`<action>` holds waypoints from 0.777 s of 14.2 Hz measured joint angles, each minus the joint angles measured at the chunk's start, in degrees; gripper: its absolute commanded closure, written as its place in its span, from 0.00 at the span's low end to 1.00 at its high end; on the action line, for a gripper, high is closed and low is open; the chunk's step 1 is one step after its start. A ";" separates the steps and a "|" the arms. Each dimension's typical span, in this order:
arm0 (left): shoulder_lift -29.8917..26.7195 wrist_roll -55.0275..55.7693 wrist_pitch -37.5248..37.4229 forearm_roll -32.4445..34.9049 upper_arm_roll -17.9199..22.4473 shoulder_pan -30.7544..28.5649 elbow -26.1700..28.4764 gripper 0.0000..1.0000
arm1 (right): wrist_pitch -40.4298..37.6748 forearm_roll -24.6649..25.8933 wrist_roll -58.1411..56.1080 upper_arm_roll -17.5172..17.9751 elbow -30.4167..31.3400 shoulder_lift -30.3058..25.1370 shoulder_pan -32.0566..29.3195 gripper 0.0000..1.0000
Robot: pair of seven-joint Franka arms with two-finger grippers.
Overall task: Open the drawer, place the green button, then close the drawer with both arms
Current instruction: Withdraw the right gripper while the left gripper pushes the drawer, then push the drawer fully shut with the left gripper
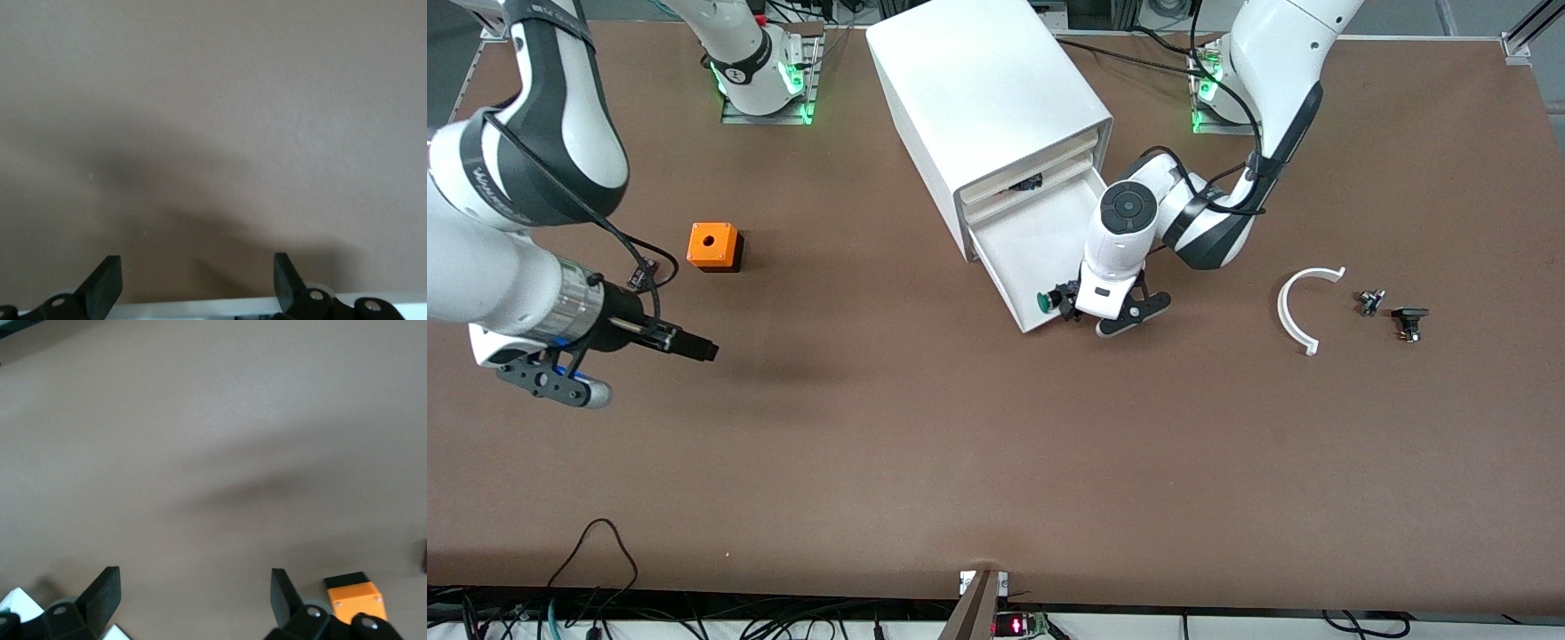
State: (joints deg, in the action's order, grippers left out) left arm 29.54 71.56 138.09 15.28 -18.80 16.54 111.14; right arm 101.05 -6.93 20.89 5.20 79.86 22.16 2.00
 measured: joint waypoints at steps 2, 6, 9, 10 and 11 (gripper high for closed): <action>0.04 0.11 -0.09 0.00 -1.97 -0.15 0.38 0.00 | 0.58 0.05 -5.62 -0.90 4.03 -3.63 -1.02 0.01; 0.02 0.20 -0.24 0.00 -10.07 -4.90 3.08 0.00 | 0.76 3.41 -15.88 -3.35 9.86 -11.38 -1.34 0.01; 0.01 0.27 -0.24 0.00 -15.45 -8.19 5.55 0.00 | 0.60 5.52 -17.06 -3.36 13.36 -16.82 -1.32 0.01; 0.02 0.45 -0.24 0.00 -16.38 -8.38 6.23 0.00 | 0.60 5.67 -17.14 -3.36 14.64 -18.53 -1.32 0.01; 0.04 0.65 -0.24 0.00 -17.12 -8.40 6.75 0.00 | 0.60 5.85 -17.20 -3.35 15.54 -19.88 -1.32 0.01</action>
State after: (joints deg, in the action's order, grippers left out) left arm 29.58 72.21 137.86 15.28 -35.93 8.14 117.88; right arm 101.65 -1.07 3.69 1.85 95.40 2.28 0.68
